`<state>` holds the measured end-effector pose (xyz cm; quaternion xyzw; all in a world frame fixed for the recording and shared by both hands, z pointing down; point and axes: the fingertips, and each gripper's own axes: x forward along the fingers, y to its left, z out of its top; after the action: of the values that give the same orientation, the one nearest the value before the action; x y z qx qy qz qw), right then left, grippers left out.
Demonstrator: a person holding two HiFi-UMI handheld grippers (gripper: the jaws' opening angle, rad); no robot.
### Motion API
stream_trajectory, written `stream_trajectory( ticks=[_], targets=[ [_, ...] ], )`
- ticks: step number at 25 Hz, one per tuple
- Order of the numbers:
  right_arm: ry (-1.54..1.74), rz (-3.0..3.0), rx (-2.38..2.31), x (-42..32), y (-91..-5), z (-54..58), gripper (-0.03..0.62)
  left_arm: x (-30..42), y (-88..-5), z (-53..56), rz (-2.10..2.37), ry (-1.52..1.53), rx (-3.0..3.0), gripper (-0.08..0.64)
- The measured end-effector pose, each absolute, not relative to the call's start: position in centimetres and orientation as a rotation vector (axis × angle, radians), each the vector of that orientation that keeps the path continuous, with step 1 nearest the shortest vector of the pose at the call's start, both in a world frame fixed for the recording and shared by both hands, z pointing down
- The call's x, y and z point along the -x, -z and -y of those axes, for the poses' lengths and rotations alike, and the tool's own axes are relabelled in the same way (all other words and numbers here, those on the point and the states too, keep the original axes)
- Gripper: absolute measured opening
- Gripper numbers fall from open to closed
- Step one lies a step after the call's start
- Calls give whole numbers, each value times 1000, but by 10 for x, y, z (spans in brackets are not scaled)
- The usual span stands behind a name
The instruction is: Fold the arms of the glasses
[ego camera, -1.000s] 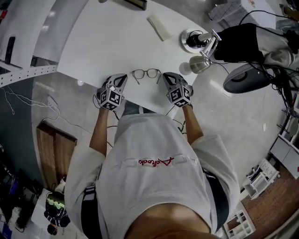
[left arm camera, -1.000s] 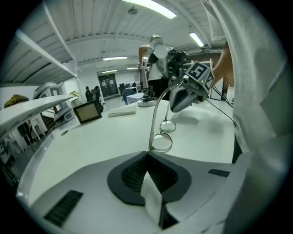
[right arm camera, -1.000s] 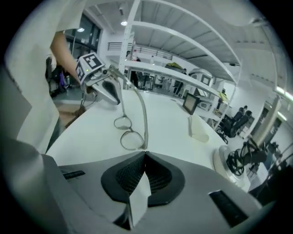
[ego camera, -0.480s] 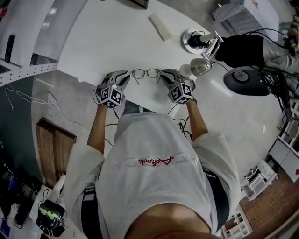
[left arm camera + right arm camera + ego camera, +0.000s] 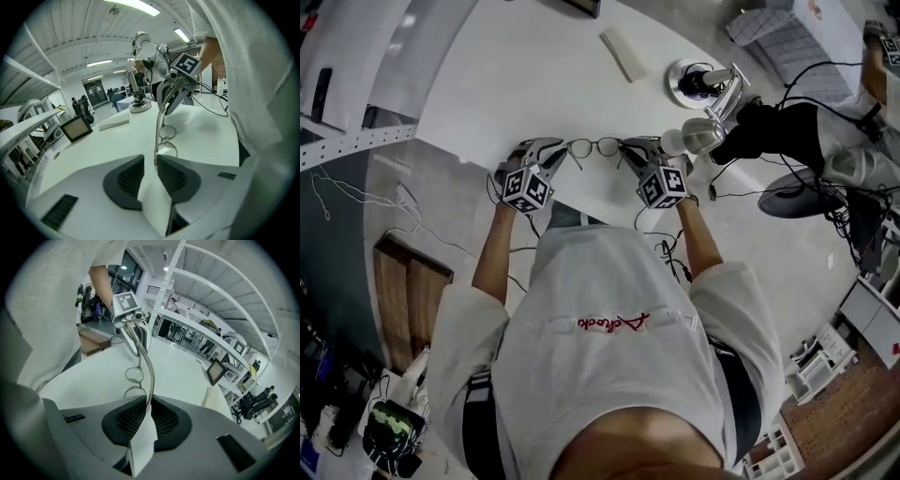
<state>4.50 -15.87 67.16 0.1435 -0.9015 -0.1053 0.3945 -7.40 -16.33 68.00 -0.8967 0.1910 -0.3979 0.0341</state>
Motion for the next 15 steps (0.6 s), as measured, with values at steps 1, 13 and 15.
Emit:
stream_trajectory(
  ticks=[1,13,15],
  targets=[
    [274,2289,-362,-44,-671,159,49,73,-680,163,-576,1225,2755,110],
    [256,2303,-348,-45,-671,157,41,64,-677,149,-495,1217,2746,109],
    [258,2303,-346,-44,-672,157,41,60,-675,150,-487,1202,2747,76]
  ],
)
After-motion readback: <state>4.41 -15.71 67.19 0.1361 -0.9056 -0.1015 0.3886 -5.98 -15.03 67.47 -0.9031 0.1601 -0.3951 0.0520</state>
